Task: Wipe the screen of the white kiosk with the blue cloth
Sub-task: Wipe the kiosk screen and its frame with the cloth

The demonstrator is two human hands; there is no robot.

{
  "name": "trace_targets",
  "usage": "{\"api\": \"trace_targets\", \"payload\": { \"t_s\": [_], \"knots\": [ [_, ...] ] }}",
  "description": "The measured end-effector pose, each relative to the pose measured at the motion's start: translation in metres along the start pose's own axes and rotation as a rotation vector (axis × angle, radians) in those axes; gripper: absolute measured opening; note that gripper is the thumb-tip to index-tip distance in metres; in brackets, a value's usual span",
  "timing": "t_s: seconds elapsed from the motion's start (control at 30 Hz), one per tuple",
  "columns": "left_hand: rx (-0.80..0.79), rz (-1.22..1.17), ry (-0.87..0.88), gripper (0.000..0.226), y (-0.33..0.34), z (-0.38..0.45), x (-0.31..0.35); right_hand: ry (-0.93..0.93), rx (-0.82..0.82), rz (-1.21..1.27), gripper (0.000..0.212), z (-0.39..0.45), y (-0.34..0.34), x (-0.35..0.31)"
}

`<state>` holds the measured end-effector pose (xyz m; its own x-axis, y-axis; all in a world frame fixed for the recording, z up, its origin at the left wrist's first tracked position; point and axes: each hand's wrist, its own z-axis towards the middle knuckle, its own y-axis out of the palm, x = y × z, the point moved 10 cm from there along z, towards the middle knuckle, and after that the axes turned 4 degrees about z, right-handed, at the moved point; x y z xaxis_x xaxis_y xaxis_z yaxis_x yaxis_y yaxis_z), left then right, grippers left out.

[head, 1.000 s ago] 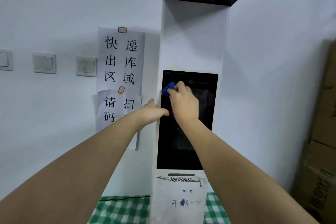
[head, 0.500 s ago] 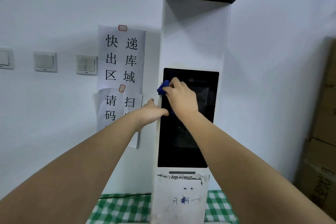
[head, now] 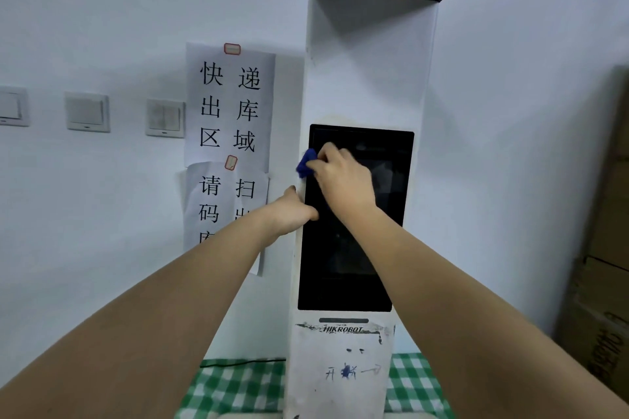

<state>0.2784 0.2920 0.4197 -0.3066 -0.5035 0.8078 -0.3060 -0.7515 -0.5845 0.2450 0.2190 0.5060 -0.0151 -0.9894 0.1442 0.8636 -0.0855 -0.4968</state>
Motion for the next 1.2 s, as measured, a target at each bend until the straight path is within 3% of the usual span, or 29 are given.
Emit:
{"api": "trace_targets", "payload": {
  "t_s": [0.13, 0.33, 0.4, 0.47, 0.57, 0.73, 0.8, 0.87, 0.93, 1.0, 1.13, 1.2],
  "knots": [
    [0.013, 0.028, 0.003, 0.077, -0.005, 0.000, -0.002, 0.368, 0.144, 0.108, 0.027, -0.005, -0.016, 0.045],
    [0.009, 0.029, -0.033, 0.082, -0.005, 0.003, -0.015, -0.008, -0.079, -0.014, 0.031, -0.019, 0.017, -0.006],
    [0.004, 0.032, -0.030, 0.082, -0.005, 0.002, -0.014, 0.011, -0.047, -0.026, 0.029, -0.015, 0.010, 0.003],
    [0.001, 0.036, -0.028, 0.082, -0.007, 0.002, -0.014, 0.176, 0.079, 0.029, 0.024, -0.012, -0.007, 0.023],
    [0.005, 0.051, -0.029, 0.081, -0.008, 0.002, -0.015, 0.330, 0.111, 0.078, 0.028, -0.019, -0.007, 0.028],
    [0.004, 0.056, -0.034, 0.084, -0.004, 0.003, -0.019, -0.062, -0.155, -0.031, 0.039, -0.032, 0.025, -0.017],
    [-0.002, 0.049, -0.029, 0.084, -0.002, 0.002, -0.016, -0.031, -0.096, -0.063, 0.034, -0.025, 0.015, -0.007],
    [-0.004, 0.044, -0.020, 0.084, -0.002, 0.001, -0.014, 0.154, 0.049, 0.007, 0.027, -0.021, -0.001, 0.017],
    [-0.011, 0.044, -0.017, 0.084, -0.001, 0.001, -0.013, 0.315, 0.082, 0.090, 0.028, -0.026, -0.001, 0.033],
    [-0.007, 0.048, -0.019, 0.085, -0.001, 0.001, -0.014, 0.279, 0.060, 0.082, 0.031, -0.034, 0.004, 0.022],
    [-0.010, 0.064, -0.004, 0.077, 0.001, 0.001, -0.010, -0.017, -0.119, -0.067, 0.043, -0.047, 0.024, -0.009],
    [-0.014, 0.071, 0.010, 0.076, 0.001, 0.000, -0.004, 0.031, -0.088, -0.068, 0.041, -0.038, 0.015, 0.005]
  ]
}}
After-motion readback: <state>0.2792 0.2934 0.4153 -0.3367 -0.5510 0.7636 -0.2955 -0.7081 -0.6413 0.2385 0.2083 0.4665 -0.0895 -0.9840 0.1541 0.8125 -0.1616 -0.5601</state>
